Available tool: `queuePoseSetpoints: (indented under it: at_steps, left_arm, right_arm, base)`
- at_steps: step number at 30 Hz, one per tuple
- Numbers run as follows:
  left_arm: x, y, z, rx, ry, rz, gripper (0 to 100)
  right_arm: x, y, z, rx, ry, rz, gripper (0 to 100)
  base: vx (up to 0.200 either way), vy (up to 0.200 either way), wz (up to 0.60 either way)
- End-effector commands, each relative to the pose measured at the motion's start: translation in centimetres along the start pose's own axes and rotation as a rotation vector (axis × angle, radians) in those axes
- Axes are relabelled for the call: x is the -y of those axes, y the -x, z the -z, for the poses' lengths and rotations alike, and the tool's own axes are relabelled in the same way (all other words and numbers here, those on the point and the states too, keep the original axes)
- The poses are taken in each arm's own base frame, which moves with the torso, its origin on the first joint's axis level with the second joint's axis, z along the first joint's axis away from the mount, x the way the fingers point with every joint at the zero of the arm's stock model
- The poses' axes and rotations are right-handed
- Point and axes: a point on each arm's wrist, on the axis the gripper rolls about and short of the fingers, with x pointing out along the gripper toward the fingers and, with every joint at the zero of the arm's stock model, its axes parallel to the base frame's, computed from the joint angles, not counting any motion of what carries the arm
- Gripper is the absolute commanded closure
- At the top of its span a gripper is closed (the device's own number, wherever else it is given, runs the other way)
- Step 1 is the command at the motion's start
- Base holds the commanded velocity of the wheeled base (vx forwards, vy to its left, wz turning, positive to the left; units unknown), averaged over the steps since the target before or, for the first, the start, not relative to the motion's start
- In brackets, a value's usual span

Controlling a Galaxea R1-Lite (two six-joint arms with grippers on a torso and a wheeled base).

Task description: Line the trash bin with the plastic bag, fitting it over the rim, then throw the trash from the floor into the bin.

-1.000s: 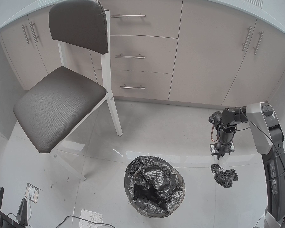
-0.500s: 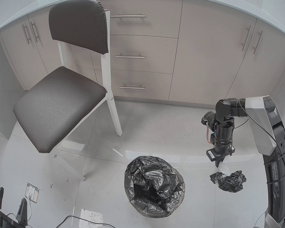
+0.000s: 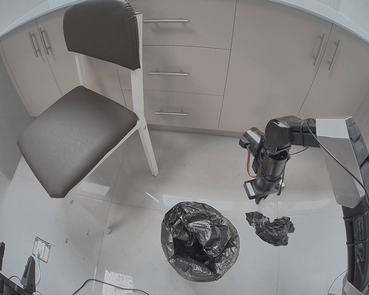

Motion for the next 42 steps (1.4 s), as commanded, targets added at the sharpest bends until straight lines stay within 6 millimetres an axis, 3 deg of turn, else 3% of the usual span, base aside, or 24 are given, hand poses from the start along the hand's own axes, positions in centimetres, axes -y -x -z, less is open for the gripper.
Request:
queuePoseSetpoints:
  at_steps: [1, 23, 31, 42]
  left_arm:
    - [0.0, 0.0, 0.4, -0.005, 0.000, 0.000, 0]
    - [0.0, 0.0, 0.4, -0.005, 0.000, 0.000, 0]
    - [0.0, 0.0, 0.4, -0.005, 0.000, 0.000, 0]
    - [0.0, 0.0, 0.4, -0.005, 0.000, 0.000, 0]
  right_arm:
    - [-1.8, 1.3, 0.1, 0.055, 0.004, -0.039, 100]
    - [-11.2, 2.6, 2.1, 0.215, 0.142, -0.123, 100]
    - [-14.2, 1.6, 3.5, 0.220, 0.208, -0.088, 100]
    - [-16.7, -0.6, 4.7, 0.201, 0.264, -0.077, 100]
  base:
    - [0.000, 0.000, 0.00]
    - [0.000, 0.000, 0.00]
    - [0.000, 0.000, 0.00]
    - [0.000, 0.000, 0.00]
